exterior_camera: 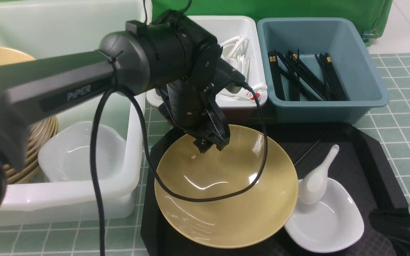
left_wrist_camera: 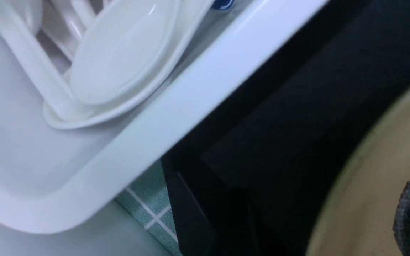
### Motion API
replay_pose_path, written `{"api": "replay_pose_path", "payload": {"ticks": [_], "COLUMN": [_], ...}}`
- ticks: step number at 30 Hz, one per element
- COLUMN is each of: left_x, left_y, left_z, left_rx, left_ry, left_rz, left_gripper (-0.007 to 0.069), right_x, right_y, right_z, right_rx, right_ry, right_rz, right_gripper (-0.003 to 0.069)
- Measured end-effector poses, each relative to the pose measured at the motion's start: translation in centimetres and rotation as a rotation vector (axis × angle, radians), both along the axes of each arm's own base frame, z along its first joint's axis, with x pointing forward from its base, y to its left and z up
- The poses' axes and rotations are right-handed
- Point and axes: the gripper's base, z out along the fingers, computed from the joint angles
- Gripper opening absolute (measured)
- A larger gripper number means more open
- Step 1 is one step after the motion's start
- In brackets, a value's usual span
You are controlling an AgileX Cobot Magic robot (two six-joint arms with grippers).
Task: On blue table put chopsticks spoon bowls plates into blue grey white boxes.
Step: 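Grasp the large bowl on the tray by its rim, then place the tan bowl onto the bowl stack in the left bin with the left gripper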
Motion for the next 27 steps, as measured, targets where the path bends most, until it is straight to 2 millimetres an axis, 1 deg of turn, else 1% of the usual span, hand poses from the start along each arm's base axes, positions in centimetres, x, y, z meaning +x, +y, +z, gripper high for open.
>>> {"api": "replay_pose_path", "payload": {"ticks": [3, 4, 5, 6, 7, 10, 11, 12, 13, 14, 15, 16, 18, 19, 20, 21, 22, 24, 25, 27], "left_x": [0.0, 0.0, -0.1, -0.1, -0.1, -0.1, -0.2, -0.5, -0.5, -0.8, -0.9, -1.3, -1.7, -2.2, -2.2, -3.0, -3.4, -3.9, -4.6, -5.2], "left_y": [-0.4, -0.4, -0.6, -0.8, -0.8, -0.9, -0.9, -0.8, -0.9, -0.9, -0.9, -0.7, -0.6, -0.4, -0.4, -0.1, 0.2, 0.5, 1.6, 3.1], "left_z": [-1.0, -1.1, -1.6, -1.9, -2.0, -2.4, -2.4, -2.1, -2.1, -1.5, -1.4, -0.5, 0.5, 1.6, 1.8, 3.9, 5.2, 6.6, 9.2, 11.6], "left_rx": [-0.021, -0.022, -0.025, -0.027, -0.025, -0.025, -0.027, -0.034, -0.037, -0.052, -0.055, -0.069, -0.082, -0.1, -0.104, -0.128, -0.152, -0.179, -0.214, -0.295], "left_ry": [0.047, 0.051, 0.07, 0.085, 0.086, 0.112, 0.113, 0.144, 0.145, 0.166, 0.169, 0.174, 0.178, 0.178, 0.175, 0.139, 0.114, 0.088, 0.025, -0.007], "left_rz": [0.0, -0.002, -0.019, -0.037, -0.04, -0.07, -0.071, -0.071, -0.07, -0.061, -0.06, -0.056, -0.057, -0.061, -0.062, -0.091, -0.11, -0.129, -0.161, -0.149], "left_gripper": [0.0475, 0.0473, 0.0466, 0.0444, 0.0444, 0.0319, 0.031, 0.024, 0.0233, 0.0194, 0.0185, 0.0153, 0.0113, 0.0069, 0.0062, 0.0023, 0.0014, 0.0008, 0.0008, 0.0008], "right_x": [0.0, 0.0, 0.0, 0.0, 0.0, 0.0, 0.0, 0.0, 0.0, 0.0, 0.0, 0.0, 0.0, 0.0, 0.0, 0.0, 0.0, 0.0, 0.0, 0.0], "right_y": [0.0, 0.0, 0.0, 0.0, 0.0, 0.0, 0.0, 0.0, 0.0, 0.0, 0.0, 0.0, 0.0, 0.0, 0.0, 0.0, 0.0, 0.0, 0.0, 0.0], "right_z": [0.0, 0.0, 0.0, 0.0, 0.0, 0.0, 0.0, 0.0, 0.0, 0.0, 0.0, 0.0, 0.0, 0.0, 0.0, 0.0, 0.0, 0.0, 0.0, 0.0], "right_rx": [0.0, 0.0, 0.0, 0.0, 0.0, 0.0, 0.0, 0.0, 0.0, 0.0, 0.0, 0.0, 0.0, 0.0, 0.0, 0.0, 0.0, 0.0, 0.0, -0.001], "right_ry": [0.0, 0.0, 0.0, 0.0, 0.0, 0.0, 0.0, 0.0, 0.0, 0.0, 0.0, 0.0, 0.0, 0.0, 0.0, 0.0, 0.0, 0.0, 0.0, 0.004], "right_rz": [0.0, 0.0, 0.0, 0.0, 0.0, 0.0, 0.0, 0.0, 0.0, 0.0, 0.0, 0.0, 0.0, 0.0, 0.0, 0.0, 0.0, 0.0, 0.0, 0.001], "right_gripper": [0.0043, 0.0043, 0.0043, 0.0043, 0.0043, 0.0043, 0.0043, 0.0045, 0.0045, 0.0046, 0.0046, 0.0047, 0.0048, 0.0047, 0.0047, 0.0048, 0.0048, 0.0048, 0.0048, 0.0048]}}
